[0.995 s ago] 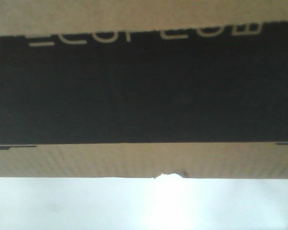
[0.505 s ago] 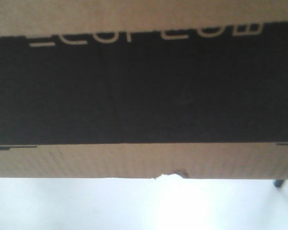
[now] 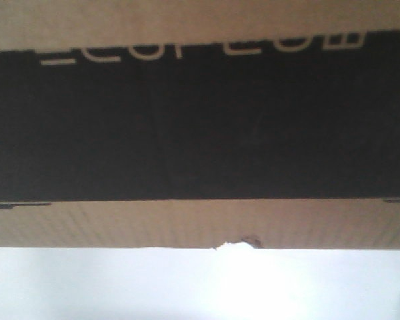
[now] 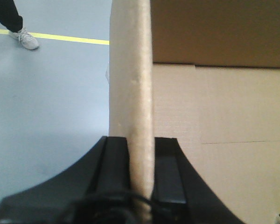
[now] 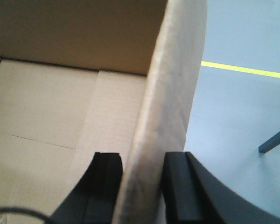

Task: Grab box from left shelf to table start
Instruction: 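Hold the box with both grippers while the base drives away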

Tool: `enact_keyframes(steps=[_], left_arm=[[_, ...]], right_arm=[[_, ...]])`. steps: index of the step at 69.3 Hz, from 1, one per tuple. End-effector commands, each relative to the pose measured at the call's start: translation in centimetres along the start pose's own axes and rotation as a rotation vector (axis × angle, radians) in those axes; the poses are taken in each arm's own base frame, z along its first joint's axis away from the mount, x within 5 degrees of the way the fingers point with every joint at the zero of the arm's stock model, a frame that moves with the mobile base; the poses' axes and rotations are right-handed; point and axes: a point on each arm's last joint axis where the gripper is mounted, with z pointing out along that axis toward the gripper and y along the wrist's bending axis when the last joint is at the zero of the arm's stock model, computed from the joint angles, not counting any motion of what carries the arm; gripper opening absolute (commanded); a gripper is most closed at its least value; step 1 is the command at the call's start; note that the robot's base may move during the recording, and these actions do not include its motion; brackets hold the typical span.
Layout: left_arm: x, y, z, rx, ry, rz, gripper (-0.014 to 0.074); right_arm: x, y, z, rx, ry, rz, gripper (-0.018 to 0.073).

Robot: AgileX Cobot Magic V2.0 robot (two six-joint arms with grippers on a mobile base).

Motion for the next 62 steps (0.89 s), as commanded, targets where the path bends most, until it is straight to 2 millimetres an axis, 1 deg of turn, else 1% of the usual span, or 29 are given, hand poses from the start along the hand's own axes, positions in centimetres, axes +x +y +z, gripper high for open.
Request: enact_keyframes(steps=[1, 62], left_arm=[[-2.0, -1.32, -1.19, 0.146, -0.18, -0.076, -0.0092], [-2.0, -1.32, -1.19, 0.146, -0.18, -0.076, -0.0092]], right_arm=[[-1.76, 0.4, -0.67, -0.036, -0.148, -0.002, 0.0055], [-1.75, 0.4, -0.67, -0.036, -0.147, -0.002, 0.0055]])
